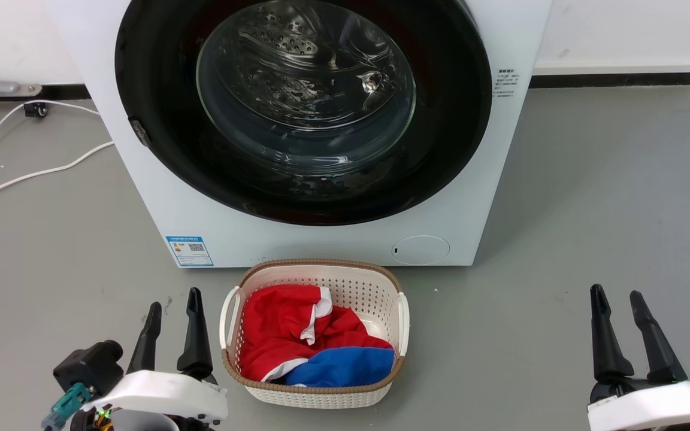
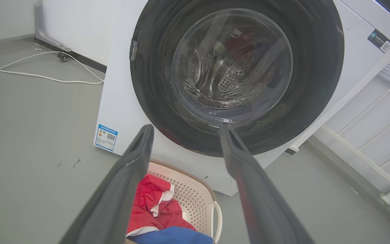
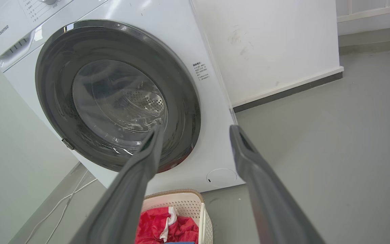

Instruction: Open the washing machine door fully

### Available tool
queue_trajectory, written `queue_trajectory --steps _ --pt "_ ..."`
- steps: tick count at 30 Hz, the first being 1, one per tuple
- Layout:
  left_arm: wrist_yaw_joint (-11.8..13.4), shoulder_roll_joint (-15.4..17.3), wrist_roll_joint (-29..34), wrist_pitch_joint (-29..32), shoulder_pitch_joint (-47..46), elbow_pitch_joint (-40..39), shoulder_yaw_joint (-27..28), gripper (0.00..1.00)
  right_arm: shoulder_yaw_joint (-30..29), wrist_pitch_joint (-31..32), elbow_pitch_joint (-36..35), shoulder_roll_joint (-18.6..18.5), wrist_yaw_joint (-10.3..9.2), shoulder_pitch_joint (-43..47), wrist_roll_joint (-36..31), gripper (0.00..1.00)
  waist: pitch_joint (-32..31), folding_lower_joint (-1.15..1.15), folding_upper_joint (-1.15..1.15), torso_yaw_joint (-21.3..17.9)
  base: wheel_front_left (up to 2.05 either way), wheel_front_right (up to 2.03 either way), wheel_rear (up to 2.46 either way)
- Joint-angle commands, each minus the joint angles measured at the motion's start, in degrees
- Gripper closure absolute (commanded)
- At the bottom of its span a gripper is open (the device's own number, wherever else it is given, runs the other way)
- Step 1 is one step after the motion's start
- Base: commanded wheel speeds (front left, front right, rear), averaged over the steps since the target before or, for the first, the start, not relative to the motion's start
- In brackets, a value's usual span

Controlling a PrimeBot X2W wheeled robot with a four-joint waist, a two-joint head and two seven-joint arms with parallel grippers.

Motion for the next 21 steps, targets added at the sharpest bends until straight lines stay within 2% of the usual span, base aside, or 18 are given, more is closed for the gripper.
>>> queue_trajectory --steps 1,21 --pt "-0.3 0.3 2.6 -0.8 0.1 -1.0 -0.3 0.00 0.1 -0.8 -1.3 -0.2 0.11 0.3 -2.6 0.00 0.0 0.00 0.00 0.0 0.00 0.00 0.00" --pt "-1.7 -1.0 12.8 -3.4 1.8 -1.1 0.0 0.00 0.5 -3.5 -4.5 -0.2 0.12 2.3 -11.4 0.00 -0.1 0.00 0.00 0.1 0.00 0.00 0.00"
